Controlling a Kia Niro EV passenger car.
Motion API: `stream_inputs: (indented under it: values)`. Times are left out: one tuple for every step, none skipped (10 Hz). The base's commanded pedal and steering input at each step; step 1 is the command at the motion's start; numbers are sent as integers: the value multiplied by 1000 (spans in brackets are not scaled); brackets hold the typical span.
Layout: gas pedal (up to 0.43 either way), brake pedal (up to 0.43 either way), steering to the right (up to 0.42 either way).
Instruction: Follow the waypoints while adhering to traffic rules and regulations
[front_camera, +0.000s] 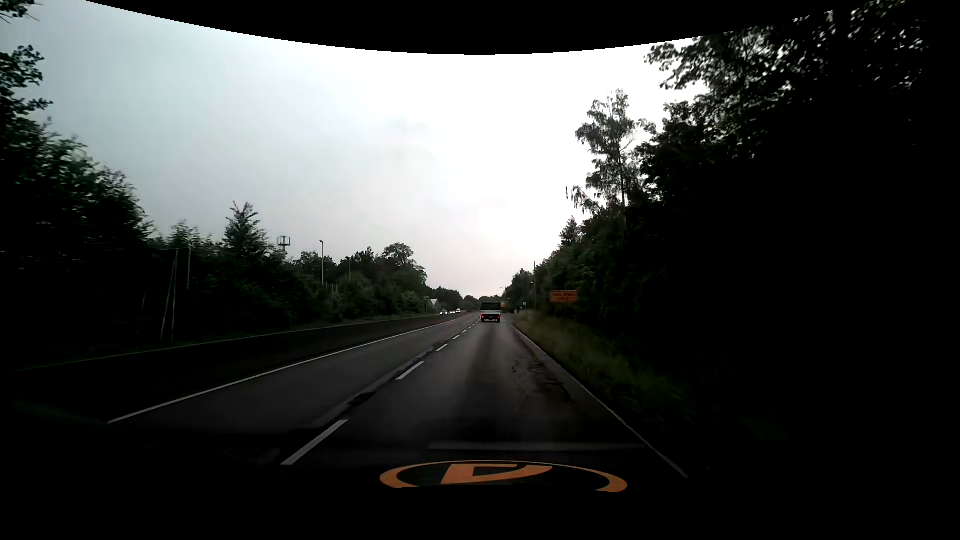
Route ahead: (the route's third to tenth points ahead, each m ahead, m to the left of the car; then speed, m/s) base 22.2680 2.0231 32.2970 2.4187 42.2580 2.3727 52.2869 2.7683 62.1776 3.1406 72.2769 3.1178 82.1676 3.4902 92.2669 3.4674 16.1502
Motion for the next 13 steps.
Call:
stream_inputs:
  values:
    - [98,0,-1]
    - [98,0,-1]
    - [98,0,-1]
    - [98,0,-1]
    - [98,0,-1]
    - [98,0,-1]
    - [110,0,-1]
    - [110,0,-1]
    - [110,0,-4]
    - [110,0,-4]
    - [110,0,-6]
    - [110,0,-7]
    - [110,0,-7]
